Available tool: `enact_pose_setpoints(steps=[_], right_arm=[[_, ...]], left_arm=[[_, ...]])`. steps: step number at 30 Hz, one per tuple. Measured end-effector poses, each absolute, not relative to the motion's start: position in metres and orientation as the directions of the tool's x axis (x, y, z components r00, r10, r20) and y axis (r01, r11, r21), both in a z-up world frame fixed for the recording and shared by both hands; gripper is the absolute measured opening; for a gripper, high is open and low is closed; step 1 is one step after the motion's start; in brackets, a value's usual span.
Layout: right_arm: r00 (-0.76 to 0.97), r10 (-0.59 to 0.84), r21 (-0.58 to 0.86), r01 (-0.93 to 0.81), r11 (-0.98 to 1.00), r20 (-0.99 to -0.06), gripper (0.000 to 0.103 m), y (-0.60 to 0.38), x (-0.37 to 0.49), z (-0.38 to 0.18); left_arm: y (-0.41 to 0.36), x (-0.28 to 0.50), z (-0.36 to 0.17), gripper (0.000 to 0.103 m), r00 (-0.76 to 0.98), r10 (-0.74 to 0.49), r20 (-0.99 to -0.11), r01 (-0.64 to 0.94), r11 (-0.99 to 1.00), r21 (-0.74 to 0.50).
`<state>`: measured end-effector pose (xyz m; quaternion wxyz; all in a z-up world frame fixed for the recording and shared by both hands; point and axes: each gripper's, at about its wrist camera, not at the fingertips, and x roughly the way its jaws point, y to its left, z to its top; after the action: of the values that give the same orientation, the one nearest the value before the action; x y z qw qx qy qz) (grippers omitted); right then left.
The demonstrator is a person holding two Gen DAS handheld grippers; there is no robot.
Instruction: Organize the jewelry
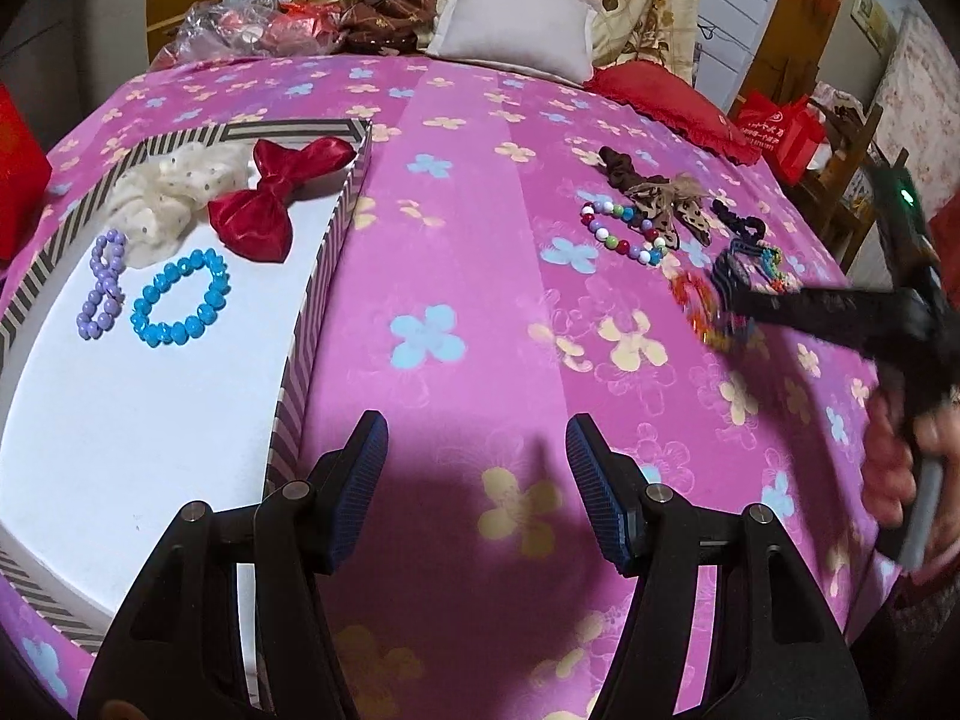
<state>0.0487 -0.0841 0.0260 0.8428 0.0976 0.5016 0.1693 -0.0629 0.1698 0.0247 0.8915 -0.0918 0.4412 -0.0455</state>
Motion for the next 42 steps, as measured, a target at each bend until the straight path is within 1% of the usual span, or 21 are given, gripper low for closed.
enact_pose_setpoints(steps=[4,6,8,10,12,13,14,16,20,24,25,26,28,29,31,32,34,37,39,42], right_arm=[[0.38,0.454,0.397,-0.22,0.891,-0.806,0.014,-0.091,0.017,0.023],[0.38,0.428,0.372,-0.214,0.903,-0.82,0.014,-0.097,0.003,0.022],[0.409,0.353,0.296,-0.199,0.934,-0.842,0.014,-0.106,-0.012,0.021],[0.432,0.328,0.271,-0.19,0.944,-0.84,0.014,-0.113,-0.016,0.024],[0.457,0.324,0.276,-0.169,0.946,-0.828,0.022,-0.121,-0.012,0.03],[0.47,0.322,0.281,-0.157,0.947,-0.822,0.037,-0.122,-0.006,0.033],[0.489,0.315,0.279,-0.148,0.949,-0.814,0.044,-0.123,-0.001,0.036],[0.536,0.277,0.252,-0.121,0.96,-0.798,0.045,-0.119,0.013,0.039],[0.538,0.258,0.26,-0.074,0.963,-0.803,0.045,-0.107,0.049,0.03],[0.54,0.239,0.244,-0.064,0.968,-0.807,0.045,-0.101,0.063,0.026],[0.54,0.224,0.229,-0.06,0.972,-0.811,0.044,-0.1,0.065,0.024],[0.539,0.216,0.221,-0.058,0.974,-0.814,0.036,-0.099,0.066,0.022],[0.537,0.233,0.235,-0.067,0.97,-0.811,0.035,-0.104,0.066,0.019],[0.539,0.245,0.247,-0.07,0.966,-0.806,0.03,-0.108,0.063,0.018],[0.552,0.248,0.253,-0.07,0.965,-0.796,0.011,-0.114,0.058,0.018],[0.557,0.246,0.25,-0.07,0.966,-0.793,0.007,-0.116,0.056,0.019],[0.563,0.246,0.255,-0.063,0.965,-0.789,0.007,-0.126,0.049,0.016],[0.576,0.282,0.291,-0.078,0.953,-0.768,0.007,-0.138,0.041,0.009],[0.585,0.335,0.355,-0.085,0.931,-0.739,0.007,-0.149,0.039,0.006],[0.576,0.391,0.426,-0.082,0.901,-0.718,0.011,-0.159,0.043,0.005]], left_arm=[[0.168,-0.065,0.028,0.062,0.616,-0.162,-0.771,0.006,0.979,-0.202],[0.165,-0.067,0.029,0.062,0.619,-0.164,-0.768,0.013,0.98,-0.198],[0.163,-0.07,0.03,0.062,0.621,-0.162,-0.767,0.019,0.981,-0.191],[0.16,-0.072,0.031,0.062,0.621,-0.159,-0.768,0.023,0.983,-0.185],[0.157,-0.074,0.031,0.062,0.619,-0.157,-0.769,0.023,0.983,-0.183],[0.155,-0.075,0.031,0.062,0.618,-0.155,-0.771,0.021,0.983,-0.181],[0.155,-0.075,0.031,0.062,0.616,-0.153,-0.773,0.019,0.983,-0.18],[0.153,-0.078,0.031,0.062,0.609,-0.15,-0.779,0.015,0.984,-0.178],[0.156,-0.075,0.037,0.062,0.6,-0.156,-0.785,-0.006,0.98,-0.2],[0.161,-0.057,0.05,0.062,0.597,-0.154,-0.787,-0.027,0.977,-0.212],[0.16,-0.049,0.053,0.062,0.59,-0.16,-0.791,-0.024,0.976,-0.215],[0.158,-0.04,0.055,0.062,0.583,-0.167,-0.795,-0.022,0.975,-0.221],[0.155,-0.024,0.059,0.062,0.574,-0.173,-0.801,-0.023,0.974,-0.226],[0.152,-0.011,0.06,0.062,0.566,-0.173,-0.806,-0.022,0.974,-0.224],[0.145,0.005,0.06,0.062,0.557,-0.165,-0.814,-0.021,0.977,-0.212],[0.141,0.016,0.058,0.062,0.549,-0.156,-0.821,-0.023,0.979,-0.201],[0.135,0.037,0.051,0.062,0.523,-0.155,-0.838,-0.031,0.979,-0.201],[0.124,0.069,0.04,0.062,0.48,-0.183,-0.858,-0.037,0.973,-0.228],[0.113,0.088,0.033,0.062,0.464,-0.184,-0.867,-0.024,0.975,-0.22],[0.093,0.113,0.025,0.062,0.448,-0.17,-0.878,0.003,0.982,-0.188]])
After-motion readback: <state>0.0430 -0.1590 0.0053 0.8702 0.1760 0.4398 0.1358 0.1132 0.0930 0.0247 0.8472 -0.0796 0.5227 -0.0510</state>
